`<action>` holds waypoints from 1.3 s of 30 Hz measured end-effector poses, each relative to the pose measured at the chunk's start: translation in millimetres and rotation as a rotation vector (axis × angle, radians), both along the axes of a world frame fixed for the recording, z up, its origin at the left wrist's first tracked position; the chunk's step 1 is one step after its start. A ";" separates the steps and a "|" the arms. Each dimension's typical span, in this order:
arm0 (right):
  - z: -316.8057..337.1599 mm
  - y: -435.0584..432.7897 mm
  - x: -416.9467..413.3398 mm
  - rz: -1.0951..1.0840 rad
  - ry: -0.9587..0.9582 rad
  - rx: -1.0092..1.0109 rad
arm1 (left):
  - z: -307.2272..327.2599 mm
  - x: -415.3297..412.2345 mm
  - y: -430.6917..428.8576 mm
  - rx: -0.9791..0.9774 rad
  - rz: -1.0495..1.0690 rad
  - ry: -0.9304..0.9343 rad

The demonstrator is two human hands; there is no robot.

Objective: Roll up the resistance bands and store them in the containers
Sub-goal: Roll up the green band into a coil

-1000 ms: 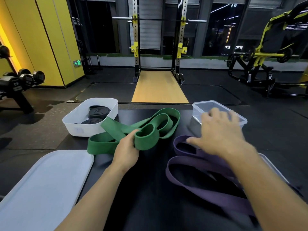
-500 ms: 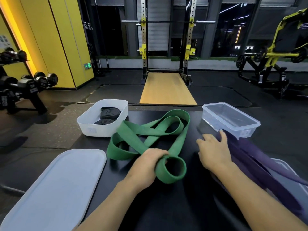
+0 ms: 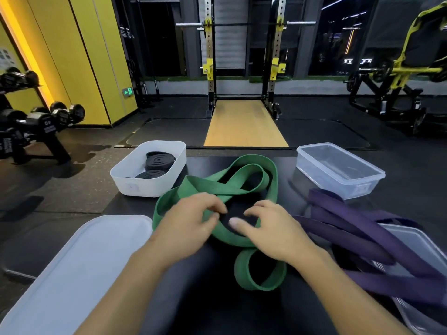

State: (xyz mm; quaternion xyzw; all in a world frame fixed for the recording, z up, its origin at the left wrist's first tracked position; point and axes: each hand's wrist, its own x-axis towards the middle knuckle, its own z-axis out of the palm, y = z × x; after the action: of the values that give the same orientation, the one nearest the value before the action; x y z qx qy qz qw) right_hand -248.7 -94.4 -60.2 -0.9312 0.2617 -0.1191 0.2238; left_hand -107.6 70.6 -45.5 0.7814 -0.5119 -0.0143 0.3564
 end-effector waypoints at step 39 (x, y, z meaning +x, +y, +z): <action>-23.6 -11.2 -1.1 -0.472 0.147 -0.137 | -20.4 68.3 -76.5 0.302 0.581 -0.253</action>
State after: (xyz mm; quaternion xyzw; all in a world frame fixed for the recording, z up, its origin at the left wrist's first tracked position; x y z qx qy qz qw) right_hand -249.8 -105.6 -83.8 -0.8635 0.4788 -0.1174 0.1067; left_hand -39.4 -5.9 -66.0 0.9341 -0.3003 0.1091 0.1596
